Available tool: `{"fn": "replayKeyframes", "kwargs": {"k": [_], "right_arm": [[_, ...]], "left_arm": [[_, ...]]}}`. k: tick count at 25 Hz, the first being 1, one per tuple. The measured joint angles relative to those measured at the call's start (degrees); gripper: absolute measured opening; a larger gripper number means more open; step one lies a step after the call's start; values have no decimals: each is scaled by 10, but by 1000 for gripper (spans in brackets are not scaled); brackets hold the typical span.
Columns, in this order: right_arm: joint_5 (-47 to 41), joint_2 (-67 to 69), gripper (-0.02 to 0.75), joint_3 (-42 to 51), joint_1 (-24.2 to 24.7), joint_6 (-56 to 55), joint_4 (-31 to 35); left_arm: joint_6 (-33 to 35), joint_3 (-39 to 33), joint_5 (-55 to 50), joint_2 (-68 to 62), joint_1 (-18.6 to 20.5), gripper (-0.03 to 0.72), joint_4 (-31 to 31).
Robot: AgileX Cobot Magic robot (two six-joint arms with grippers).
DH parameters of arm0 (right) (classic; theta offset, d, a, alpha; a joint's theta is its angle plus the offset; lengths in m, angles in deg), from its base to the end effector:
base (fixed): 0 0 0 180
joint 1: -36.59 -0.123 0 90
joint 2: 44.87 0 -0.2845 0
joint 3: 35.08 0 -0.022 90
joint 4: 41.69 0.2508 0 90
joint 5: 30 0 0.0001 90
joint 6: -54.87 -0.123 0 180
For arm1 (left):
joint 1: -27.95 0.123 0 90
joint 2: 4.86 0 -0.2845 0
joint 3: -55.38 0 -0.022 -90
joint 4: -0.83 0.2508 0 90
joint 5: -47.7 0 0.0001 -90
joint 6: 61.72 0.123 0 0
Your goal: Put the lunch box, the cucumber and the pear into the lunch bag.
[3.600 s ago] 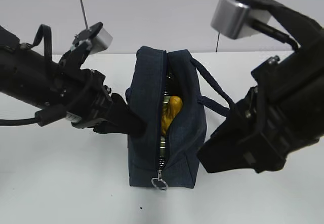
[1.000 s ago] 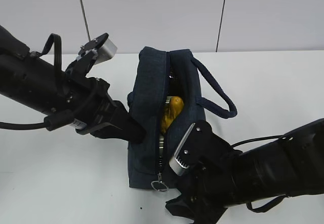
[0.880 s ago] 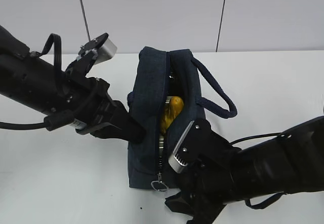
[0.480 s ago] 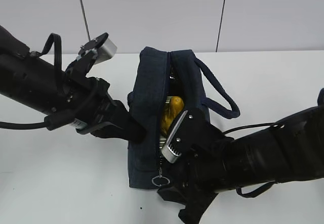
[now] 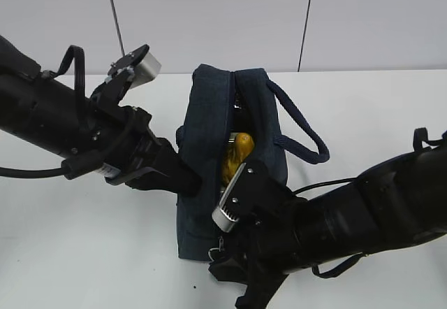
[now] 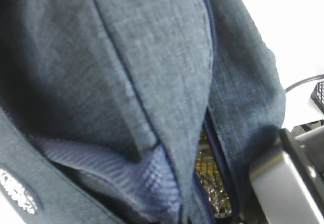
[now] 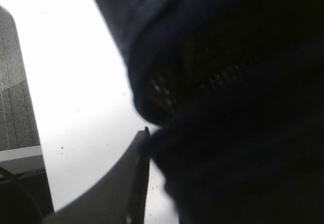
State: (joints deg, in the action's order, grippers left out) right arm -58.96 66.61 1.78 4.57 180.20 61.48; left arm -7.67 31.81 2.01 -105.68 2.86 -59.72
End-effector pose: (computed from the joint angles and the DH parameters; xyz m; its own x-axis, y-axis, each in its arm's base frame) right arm 0.2427 0.2203 0.1014 -0.3692 -0.5927 -0.7158 -0.9032 0.4104 0.1261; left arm 0.2565 -0.2048 0.1947 -0.7603 0.4012 -0.5108 0.6448 0.5605 -0.5196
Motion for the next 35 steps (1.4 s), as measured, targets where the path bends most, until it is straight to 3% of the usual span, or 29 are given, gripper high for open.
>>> {"fn": "replayKeyframes", "kwargs": {"k": [5,9,18,26,35], "right_arm": [[-1,0,97,-1,0,0,0],[-1,0,6,-2,0,0,0],[-1,-17,6,1,0,-29,-15],[1,-106,6,10,0,-142,-121],[19,-186,6,14,0,-168,-145]], "left_arm": [[0,0,0,0,0,-15,0],[0,0,0,0,0,-15,0],[0,0,0,0,0,-15,0],[0,0,0,0,0,-15,-1],[0,0,0,0,0,-15,-2]]}}
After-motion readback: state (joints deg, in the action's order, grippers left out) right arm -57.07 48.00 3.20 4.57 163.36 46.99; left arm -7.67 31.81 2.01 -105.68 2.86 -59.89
